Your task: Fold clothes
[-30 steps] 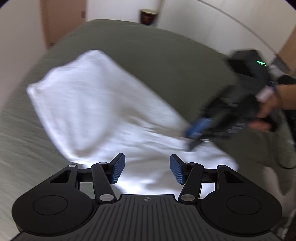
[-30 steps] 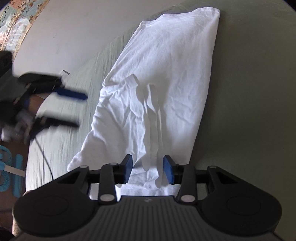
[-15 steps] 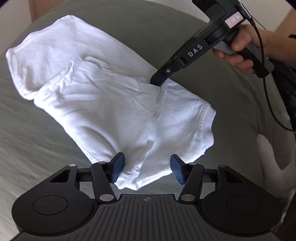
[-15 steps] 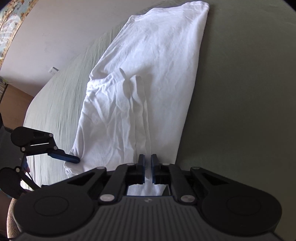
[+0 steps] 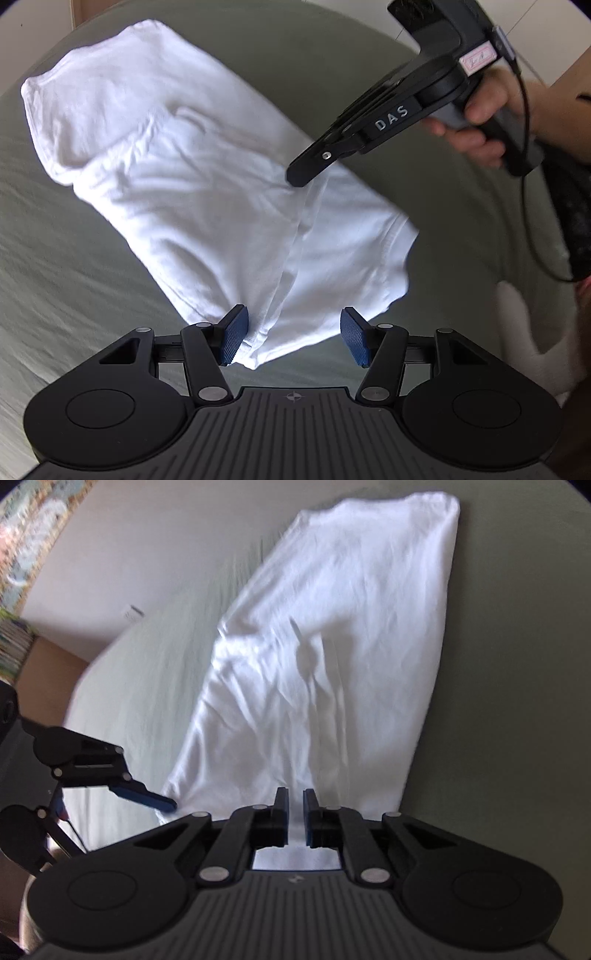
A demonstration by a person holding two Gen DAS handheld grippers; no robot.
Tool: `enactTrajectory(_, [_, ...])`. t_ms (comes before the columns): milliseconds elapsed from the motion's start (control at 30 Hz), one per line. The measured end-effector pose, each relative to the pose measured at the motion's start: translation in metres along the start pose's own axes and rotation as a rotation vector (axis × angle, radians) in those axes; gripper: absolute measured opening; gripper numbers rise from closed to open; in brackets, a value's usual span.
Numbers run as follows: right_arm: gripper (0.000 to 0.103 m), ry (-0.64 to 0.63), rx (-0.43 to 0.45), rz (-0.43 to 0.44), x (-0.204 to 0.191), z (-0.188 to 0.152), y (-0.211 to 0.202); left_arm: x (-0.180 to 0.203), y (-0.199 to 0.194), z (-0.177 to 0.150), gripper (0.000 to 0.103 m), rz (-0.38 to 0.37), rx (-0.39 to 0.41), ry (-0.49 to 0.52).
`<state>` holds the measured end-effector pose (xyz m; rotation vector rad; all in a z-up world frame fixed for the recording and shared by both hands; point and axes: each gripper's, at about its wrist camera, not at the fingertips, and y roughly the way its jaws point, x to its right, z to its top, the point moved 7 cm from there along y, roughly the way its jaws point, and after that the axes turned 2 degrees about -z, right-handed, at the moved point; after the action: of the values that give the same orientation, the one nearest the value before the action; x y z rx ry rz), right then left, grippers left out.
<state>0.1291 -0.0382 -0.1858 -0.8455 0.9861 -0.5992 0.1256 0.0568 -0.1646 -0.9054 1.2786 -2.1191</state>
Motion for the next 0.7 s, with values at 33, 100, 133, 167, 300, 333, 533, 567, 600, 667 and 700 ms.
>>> enactTrajectory(33, [0.008,0.008,0.000,0.005,0.001,0.000,-0.001,0.001,-0.001,0.000,0.054,0.001,0.001,0.002])
enactTrajectory(100, [0.009,0.016,0.005,0.011,0.000,0.002,-0.007,0.000,-0.009,0.003,0.054,-0.009,0.002,-0.005])
enactTrajectory(133, [0.009,0.011,0.017,0.016,-0.001,0.005,-0.011,-0.002,-0.014,0.007,0.054,-0.014,0.016,-0.016])
enactTrajectory(167, [0.010,0.002,0.035,0.021,-0.003,0.010,-0.015,-0.004,-0.020,0.010,0.054,-0.020,0.031,-0.027])
enactTrajectory(300, [0.015,-0.042,0.124,0.010,-0.016,0.055,-0.012,-0.011,-0.028,0.023,0.054,-0.024,0.082,-0.066])
enactTrajectory(333, [0.015,-0.052,0.141,0.006,-0.019,0.065,-0.009,-0.011,-0.024,0.023,0.054,-0.026,0.071,-0.070])
enactTrajectory(533, [0.015,-0.074,0.140,-0.053,-0.031,0.106,0.027,-0.001,0.006,0.009,0.054,-0.013,0.016,-0.029])
enactTrajectory(567, [0.015,-0.076,0.135,-0.077,-0.030,0.108,0.033,-0.002,0.007,0.008,0.054,-0.014,0.020,-0.037])
enactTrajectory(600, [0.015,-0.078,0.119,-0.100,-0.027,0.109,0.039,-0.005,0.008,0.008,0.054,-0.021,0.024,-0.056])
enactTrajectory(667, [0.015,-0.065,0.106,-0.128,-0.021,0.112,0.051,-0.007,0.007,0.009,0.054,-0.029,0.024,-0.070])
enactTrajectory(700, [0.015,-0.059,0.107,-0.125,-0.020,0.112,0.050,-0.008,0.007,0.010,0.054,-0.033,0.023,-0.078])
